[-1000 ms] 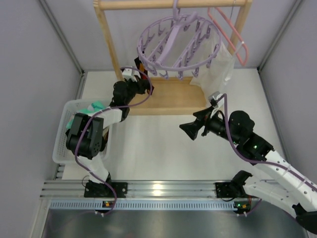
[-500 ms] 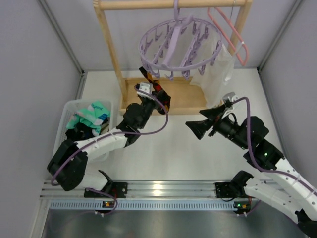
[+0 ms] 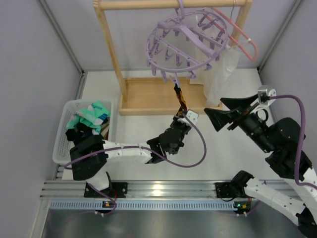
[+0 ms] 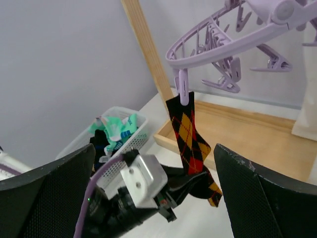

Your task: Remove the socks clipped to the hanger

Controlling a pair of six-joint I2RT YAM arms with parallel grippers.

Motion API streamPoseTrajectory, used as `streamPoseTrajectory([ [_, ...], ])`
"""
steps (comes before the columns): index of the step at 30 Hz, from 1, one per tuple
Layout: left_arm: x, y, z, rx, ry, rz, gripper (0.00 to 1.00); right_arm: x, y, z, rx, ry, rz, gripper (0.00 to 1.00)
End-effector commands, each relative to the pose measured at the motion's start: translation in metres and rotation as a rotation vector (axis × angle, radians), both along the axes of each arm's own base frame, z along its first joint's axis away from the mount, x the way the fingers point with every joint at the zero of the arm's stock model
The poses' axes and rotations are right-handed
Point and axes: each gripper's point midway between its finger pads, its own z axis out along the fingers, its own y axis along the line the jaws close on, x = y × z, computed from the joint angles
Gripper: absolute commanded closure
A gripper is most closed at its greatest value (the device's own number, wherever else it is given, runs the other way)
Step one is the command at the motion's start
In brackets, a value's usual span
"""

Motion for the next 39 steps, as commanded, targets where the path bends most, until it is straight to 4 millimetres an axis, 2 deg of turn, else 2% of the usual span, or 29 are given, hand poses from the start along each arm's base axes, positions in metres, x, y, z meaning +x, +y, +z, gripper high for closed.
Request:
streamPoseTrajectory([
  [1, 0.004, 0.002, 0.015, 0.092, -0.057, 0.119, 1.00, 0.018, -0.008, 0.017, -0.069, 0.016, -0.091, 0.01],
  [2, 0.004, 0.002, 0.015, 0.103, -0.059, 0.142, 1.00, 0.027, -0.004, 0.029, -0.094, 0.021, -0.107, 0.03],
  [3, 0.006, 0.003, 0.015, 0.133, -0.067, 0.161, 1.00, 0.034, -0.002, 0.031, -0.131, 0.024, -0.118, 0.04],
  [4, 0.008, 0.000, 0.010, 0.158, -0.067, 0.173, 1.00, 0.040, 0.001, 0.023, -0.188, 0.065, -0.126, 0.06],
  [5, 0.010, 0.001, 0.016, 0.158, -0.070, 0.205, 1.00, 0.054, 0.008, 0.033, -0.222, 0.068, -0.142, 0.09],
  [7, 0.013, -0.002, 0.012, 0.199, -0.076, 0.231, 1.00, 0.066, 0.017, 0.028, -0.290, 0.110, -0.145, 0.13],
  [8, 0.015, -0.004, 0.019, 0.195, -0.081, 0.243, 1.00, 0.080, 0.028, 0.032, -0.316, 0.120, -0.145, 0.17],
  [10, 0.017, -0.006, 0.014, 0.232, -0.081, 0.276, 1.00, 0.091, 0.037, 0.030, -0.350, 0.144, -0.146, 0.22],
  [12, 0.019, -0.006, 0.020, 0.243, -0.085, 0.305, 1.00, 0.104, 0.051, 0.027, -0.408, 0.166, -0.147, 0.27],
  [13, 0.020, -0.008, 0.015, 0.262, -0.084, 0.313, 1.00, 0.105, 0.054, 0.038, -0.409, 0.150, -0.164, 0.28],
  [14, 0.020, -0.008, 0.016, 0.274, -0.086, 0.318, 1.00, 0.113, 0.063, 0.023, -0.471, 0.173, -0.171, 0.28],
  [20, 0.021, -0.007, 0.015, 0.285, -0.081, 0.347, 1.00, 0.113, 0.104, 0.018, -0.610, 0.133, -0.225, 0.28],
  [23, 0.022, -0.006, 0.012, 0.295, -0.080, 0.354, 1.00, 0.118, 0.113, 0.009, -0.664, 0.126, -0.280, 0.28],
  [30, 0.021, -0.005, 0.012, 0.292, -0.078, 0.353, 1.00, 0.142, 0.117, -0.005, -0.745, 0.126, -0.414, 0.29],
  [35, 0.020, -0.004, 0.018, 0.267, -0.081, 0.344, 1.00, 0.156, 0.130, -0.013, -0.797, 0.105, -0.440, 0.35],
  [39, 0.020, -0.004, 0.022, 0.260, -0.083, 0.340, 1.00, 0.166, 0.129, -0.021, -0.820, 0.108, -0.495, 0.38],
])
